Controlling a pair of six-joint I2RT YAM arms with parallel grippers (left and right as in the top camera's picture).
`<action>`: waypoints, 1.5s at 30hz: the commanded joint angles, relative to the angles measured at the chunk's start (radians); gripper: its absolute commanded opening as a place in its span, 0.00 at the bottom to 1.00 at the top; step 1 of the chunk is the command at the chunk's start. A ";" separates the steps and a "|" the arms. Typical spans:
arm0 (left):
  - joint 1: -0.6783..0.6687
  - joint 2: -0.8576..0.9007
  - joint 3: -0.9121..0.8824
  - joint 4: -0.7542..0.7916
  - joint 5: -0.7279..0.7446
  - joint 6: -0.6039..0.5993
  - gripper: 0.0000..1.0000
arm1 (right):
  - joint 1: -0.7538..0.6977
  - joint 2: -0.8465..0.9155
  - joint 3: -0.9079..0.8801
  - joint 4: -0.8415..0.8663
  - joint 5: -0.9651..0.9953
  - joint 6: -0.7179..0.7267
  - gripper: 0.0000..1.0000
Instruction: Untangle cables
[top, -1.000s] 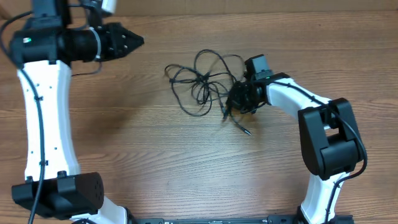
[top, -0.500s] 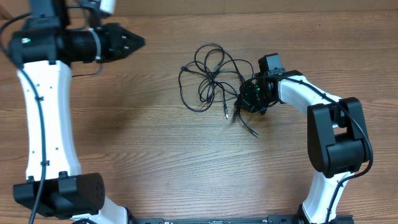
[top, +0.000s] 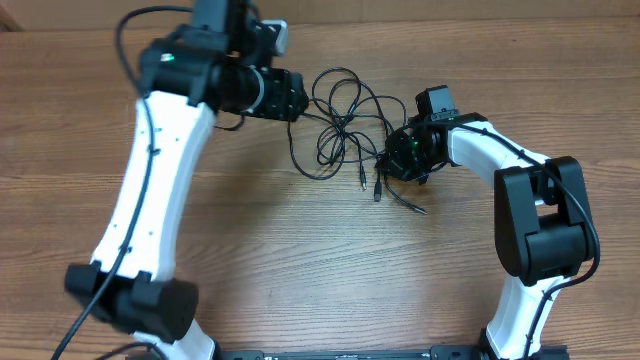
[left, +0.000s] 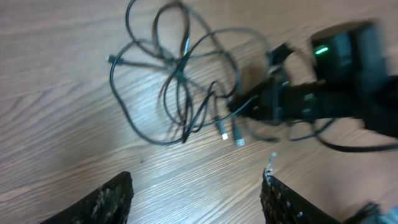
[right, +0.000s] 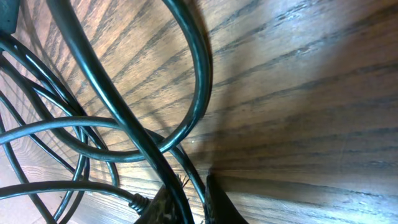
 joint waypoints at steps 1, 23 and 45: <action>-0.023 0.088 0.013 -0.013 -0.090 0.008 0.63 | -0.003 0.026 -0.015 -0.016 0.066 -0.008 0.13; -0.069 0.399 0.013 -0.074 0.162 0.285 0.52 | -0.003 0.026 -0.015 -0.016 0.073 -0.007 0.16; -0.076 0.402 -0.027 0.010 0.095 0.214 0.40 | -0.003 0.026 -0.015 -0.016 0.073 -0.008 0.18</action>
